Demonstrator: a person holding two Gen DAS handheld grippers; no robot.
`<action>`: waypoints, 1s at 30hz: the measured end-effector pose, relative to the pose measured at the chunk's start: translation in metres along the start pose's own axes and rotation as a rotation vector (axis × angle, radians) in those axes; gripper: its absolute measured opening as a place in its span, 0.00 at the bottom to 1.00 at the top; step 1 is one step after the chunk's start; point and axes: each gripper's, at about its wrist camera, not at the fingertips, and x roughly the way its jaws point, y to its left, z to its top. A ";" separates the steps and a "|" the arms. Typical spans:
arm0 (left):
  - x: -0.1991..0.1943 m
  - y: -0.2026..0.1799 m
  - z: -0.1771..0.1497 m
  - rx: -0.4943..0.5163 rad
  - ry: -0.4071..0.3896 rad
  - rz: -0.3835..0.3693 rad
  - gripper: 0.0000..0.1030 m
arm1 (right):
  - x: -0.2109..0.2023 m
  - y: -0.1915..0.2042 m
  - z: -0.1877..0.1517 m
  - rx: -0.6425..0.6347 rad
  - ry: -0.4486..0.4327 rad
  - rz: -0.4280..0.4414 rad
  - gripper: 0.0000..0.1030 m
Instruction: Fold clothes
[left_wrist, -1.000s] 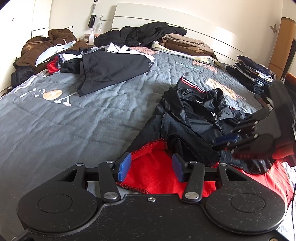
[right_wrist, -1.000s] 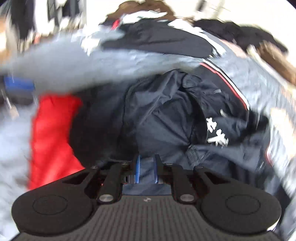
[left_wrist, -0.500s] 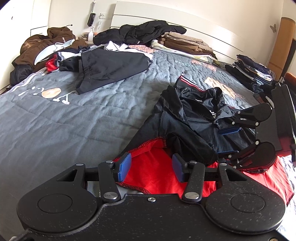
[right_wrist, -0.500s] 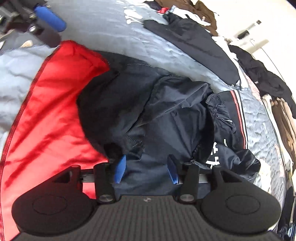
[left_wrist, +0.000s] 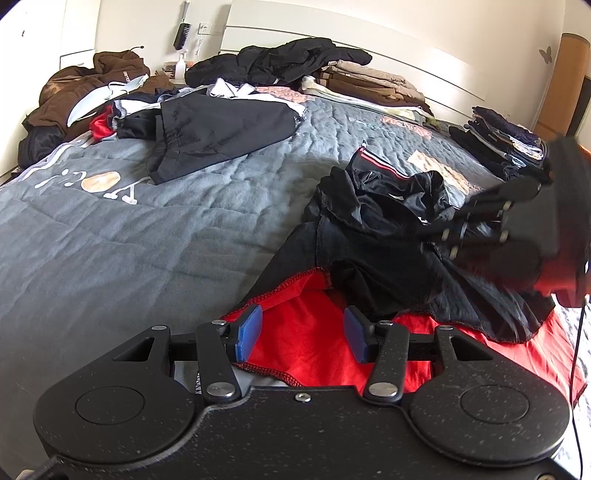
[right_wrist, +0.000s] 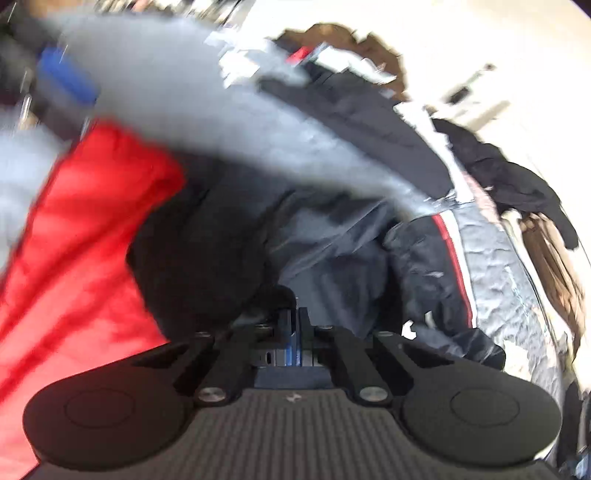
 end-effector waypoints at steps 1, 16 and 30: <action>0.000 0.000 0.000 -0.001 0.000 0.000 0.48 | -0.005 -0.007 0.002 0.041 -0.032 -0.009 0.01; 0.000 0.001 0.001 -0.006 0.001 0.004 0.48 | 0.006 -0.083 -0.025 0.416 0.053 -0.276 0.05; 0.003 -0.024 -0.013 0.277 -0.064 0.135 0.48 | -0.053 -0.040 -0.028 0.712 -0.054 -0.021 0.43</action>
